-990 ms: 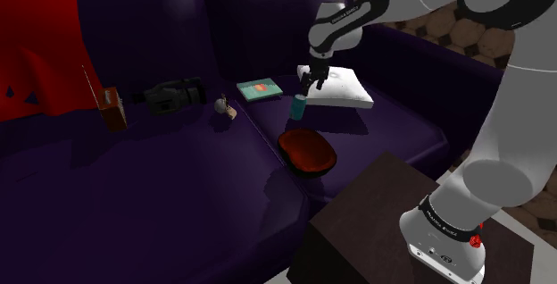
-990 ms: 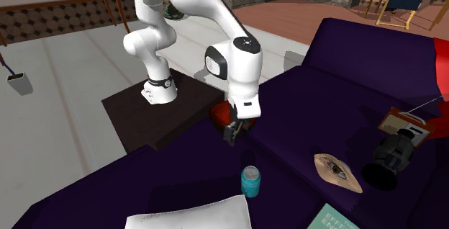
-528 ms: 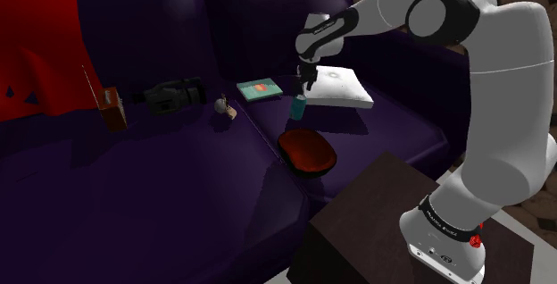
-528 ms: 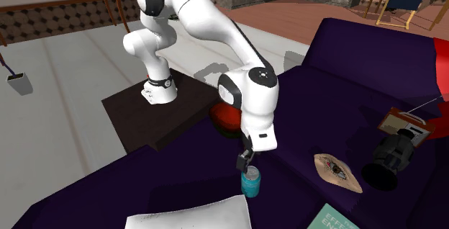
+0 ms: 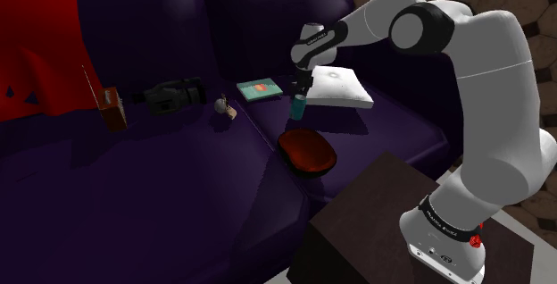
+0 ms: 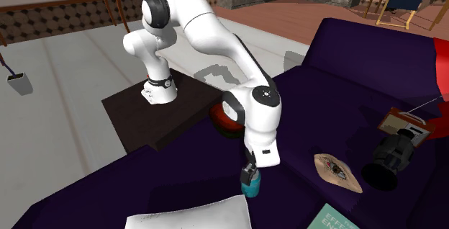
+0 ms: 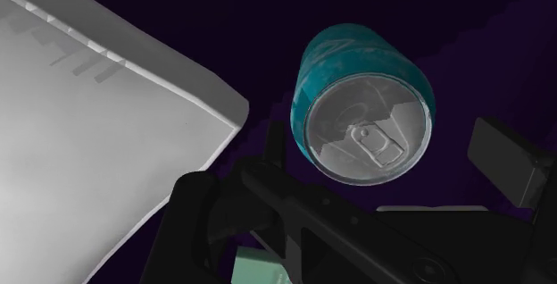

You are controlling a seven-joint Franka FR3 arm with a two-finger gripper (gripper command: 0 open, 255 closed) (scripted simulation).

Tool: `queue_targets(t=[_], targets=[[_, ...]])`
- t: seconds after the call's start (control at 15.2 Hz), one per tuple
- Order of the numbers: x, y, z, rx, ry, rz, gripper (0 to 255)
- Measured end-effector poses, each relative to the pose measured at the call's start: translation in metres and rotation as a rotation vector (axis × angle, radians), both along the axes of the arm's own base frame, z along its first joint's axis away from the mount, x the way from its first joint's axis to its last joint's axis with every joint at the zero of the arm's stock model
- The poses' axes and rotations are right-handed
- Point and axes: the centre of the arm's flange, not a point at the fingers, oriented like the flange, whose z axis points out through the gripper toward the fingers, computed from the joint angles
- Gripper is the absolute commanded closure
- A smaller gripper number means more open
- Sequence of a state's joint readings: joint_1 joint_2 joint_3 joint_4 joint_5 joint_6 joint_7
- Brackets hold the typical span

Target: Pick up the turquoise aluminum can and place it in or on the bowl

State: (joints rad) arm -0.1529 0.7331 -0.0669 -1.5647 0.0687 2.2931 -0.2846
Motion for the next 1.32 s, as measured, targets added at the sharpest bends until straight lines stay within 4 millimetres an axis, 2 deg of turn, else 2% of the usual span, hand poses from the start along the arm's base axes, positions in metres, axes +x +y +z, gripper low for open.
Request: queue_targets(t=[0.13,0.53,0.59,1.32], targets=[[0.0005,0.0001,-0.0106,0.000,0.000,0.000,0],[0.0003,0.0004,-0.0132,0.000,0.000,0.000,0],[0.0003,0.0004,-0.0133,0.000,0.000,0.000,255],[0.0002,0.0003,-0.0116,0.000,0.001,0.000,255]])
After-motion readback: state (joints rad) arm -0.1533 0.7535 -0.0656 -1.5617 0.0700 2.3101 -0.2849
